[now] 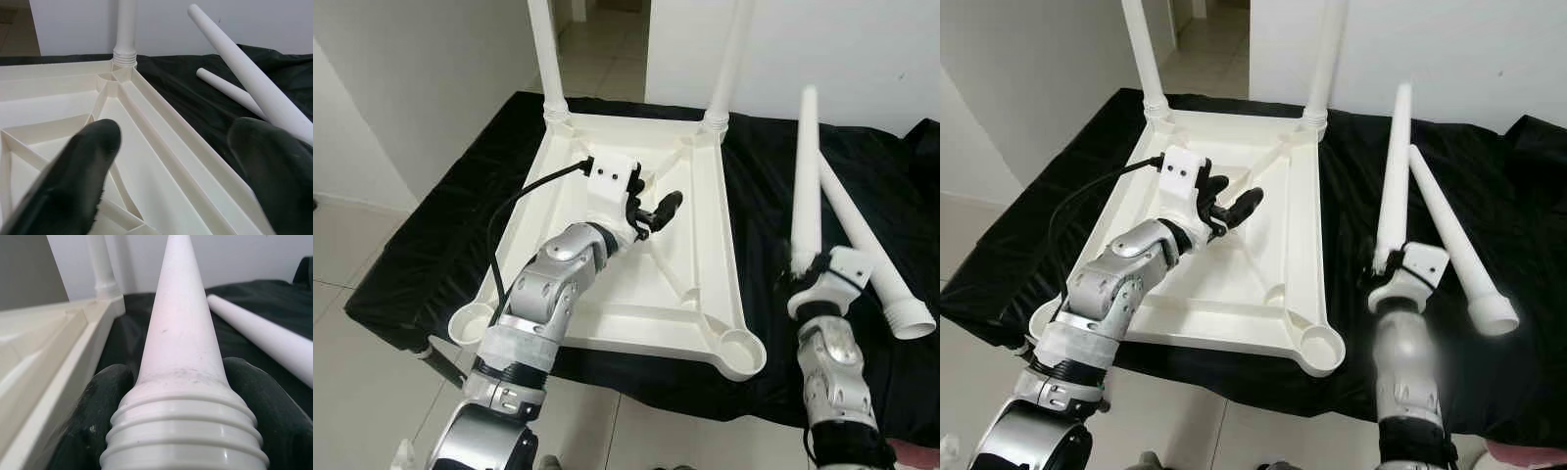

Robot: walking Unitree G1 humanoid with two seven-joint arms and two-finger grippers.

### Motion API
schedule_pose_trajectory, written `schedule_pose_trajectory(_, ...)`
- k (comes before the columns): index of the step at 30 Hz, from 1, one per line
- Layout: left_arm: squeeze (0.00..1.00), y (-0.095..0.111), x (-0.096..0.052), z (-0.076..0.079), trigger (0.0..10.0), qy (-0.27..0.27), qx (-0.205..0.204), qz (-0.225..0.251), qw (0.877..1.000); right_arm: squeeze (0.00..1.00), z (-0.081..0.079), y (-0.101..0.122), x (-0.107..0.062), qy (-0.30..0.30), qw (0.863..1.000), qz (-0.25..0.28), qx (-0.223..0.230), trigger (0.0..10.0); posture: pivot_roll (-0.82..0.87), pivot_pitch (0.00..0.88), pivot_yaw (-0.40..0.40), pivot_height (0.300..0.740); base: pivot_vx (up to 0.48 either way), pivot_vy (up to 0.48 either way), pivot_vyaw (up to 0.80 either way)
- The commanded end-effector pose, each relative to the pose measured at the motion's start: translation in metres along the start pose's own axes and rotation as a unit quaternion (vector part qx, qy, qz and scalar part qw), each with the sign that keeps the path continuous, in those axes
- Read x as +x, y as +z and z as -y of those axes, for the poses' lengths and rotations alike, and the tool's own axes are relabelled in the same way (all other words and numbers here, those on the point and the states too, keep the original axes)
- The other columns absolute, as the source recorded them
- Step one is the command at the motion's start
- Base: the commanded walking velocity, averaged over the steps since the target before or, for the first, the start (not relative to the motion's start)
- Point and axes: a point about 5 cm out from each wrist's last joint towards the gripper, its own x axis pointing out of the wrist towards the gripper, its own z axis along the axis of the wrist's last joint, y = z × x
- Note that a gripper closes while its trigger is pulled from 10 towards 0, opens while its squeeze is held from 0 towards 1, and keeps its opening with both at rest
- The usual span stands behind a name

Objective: Building children table

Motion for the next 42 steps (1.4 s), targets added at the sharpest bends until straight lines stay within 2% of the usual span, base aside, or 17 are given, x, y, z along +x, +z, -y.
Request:
schedule_pose_trajectory(1,1.0,0.002,0.002,0.005,10.0,-0.067,0.005,-0.001,0.998,0.0,0.003,0.011,0.005,-0.01,0.999,0.034,0.002,10.0,-0.04,0.0,0.023,0.74,0.0,0.0,0.0)
schedule_pose_trajectory(4,1.0,0.005,0.003,0.005,10.0,-0.067,0.01,-0.001,0.998,0.0,0.001,0.021,0.008,-0.011,0.998,0.062,0.0,10.0,-0.04,0.0,0.027,0.74,0.0,0.0,0.0)
schedule_pose_trajectory(7,1.0,0.01,0.006,0.003,10.0,-0.071,-0.009,0.004,0.997,0.0,-0.005,0.034,0.011,0.0,0.995,0.103,-0.003,10.0,-0.04,0.0,0.029,0.74,0.0,0.0,0.0)
schedule_pose_trajectory(8,0.0,0.012,0.006,0.002,10.0,-0.073,-0.017,0.006,0.997,0.0,-0.007,0.038,0.011,0.004,0.993,0.116,-0.003,10.0,-0.04,0.0,0.033,0.74,0.0,0.0,0.0)
schedule_pose_trajectory(9,0.0,0.012,0.006,0.002,10.0,-0.073,-0.017,0.006,0.997,0.0,-0.007,0.038,0.011,0.004,0.993,0.116,-0.003,10.0,-0.04,0.0,0.033,0.74,0.0,0.0,0.0)
schedule_pose_trajectory(11,0.0,0.017,0.007,0.001,10.0,-0.086,-0.034,0.007,0.996,0.0,-0.014,0.058,0.012,0.02,0.985,0.171,-0.012,10.0,-0.04,0.0,0.033,0.74,0.0,0.0,0.0)
schedule_pose_trajectory(12,0.0,0.017,0.007,0.001,10.0,-0.086,-0.034,0.007,0.996,0.0,-0.014,0.058,0.012,0.02,0.985,0.171,-0.012,10.0,-0.04,0.0,0.033,0.74,0.0,0.0,0.0)
schedule_pose_trajectory(14,0.0,0.018,0.007,0.0,10.0,-0.099,-0.042,0.007,0.994,0.0,-0.024,0.075,0.012,0.046,0.976,0.213,-0.019,10.0,-0.04,0.0,0.034,0.74,0.0,0.0,0.0)
schedule_pose_trajectory(15,0.0,0.018,0.007,0.0,10.0,-0.099,-0.042,0.007,0.994,0.0,-0.024,0.075,0.012,0.046,0.976,0.213,-0.019,10.0,-0.04,0.0,0.034,0.74,0.0,0.0,0.0)
schedule_pose_trajectory(20,0.0,0.022,0.004,0.001,10.0,-0.138,-0.091,0.01,0.986,0.0,-0.046,0.088,0.008,0.107,0.964,0.243,-0.024,10.0,-0.04,0.0,0.038,0.74,0.0,0.0,0.0)
schedule_pose_trajectory(24,0.0,0.026,0.002,0.001,10.0,-0.166,-0.116,0.018,0.979,0.0,-0.056,0.088,0.005,0.137,0.96,0.243,-0.022,10.0,-0.04,0.0,0.038,0.74,0.0,0.0,0.0)
schedule_pose_trajectory(25,0.0,0.029,0.001,0.001,10.0,-0.186,-0.143,0.016,0.972,0.0,-0.063,0.086,0.002,0.159,0.958,0.236,-0.02,10.0,-0.04,0.0,0.037,0.74,0.0,0.0,0.0)
schedule_pose_trajectory(26,0.0,0.029,0.001,0.001,10.0,-0.186,-0.143,0.016,0.972,0.0,-0.063,0.086,0.002,0.159,0.958,0.236,-0.02,10.0,-0.04,0.0,0.037,0.74,0.0,0.0,0.0)
schedule_pose_trajectory(32,0.0,0.041,-0.003,-0.003,10.0,-0.237,-0.228,0.042,0.943,0.0,-0.082,0.065,-0.008,0.248,0.95,0.183,-0.039,10.0,-0.04,0.0,0.037,0.74,0.0,0.0,0.0)
schedule_pose_trajectory(34,0.0,0.041,-0.003,-0.003,10.0,-0.237,-0.228,0.042,0.943,0.0,-0.082,0.065,-0.008,0.248,0.95,0.183,-0.039,10.0,-0.04,0.0,0.037,0.74,0.0,0.0,0.0)
schedule_pose_trajectory(38,0.0,0.047,-0.006,-0.004,10.0,-0.265,-0.266,0.055,0.925,0.0,-0.088,0.051,-0.014,0.282,0.947,0.15,-0.044,10.0,-0.04,0.0,0.034,0.74,0.0,0.0,0.0)
schedule_pose_trajectory(42,0.0,0.048,-0.009,-0.004,10.0,-0.275,-0.277,0.055,0.919,0.0,-0.093,0.044,-0.019,0.303,0.942,0.132,-0.048,10.0,-0.04,0.0,0.032,0.74,0.0,0.0,0.0)
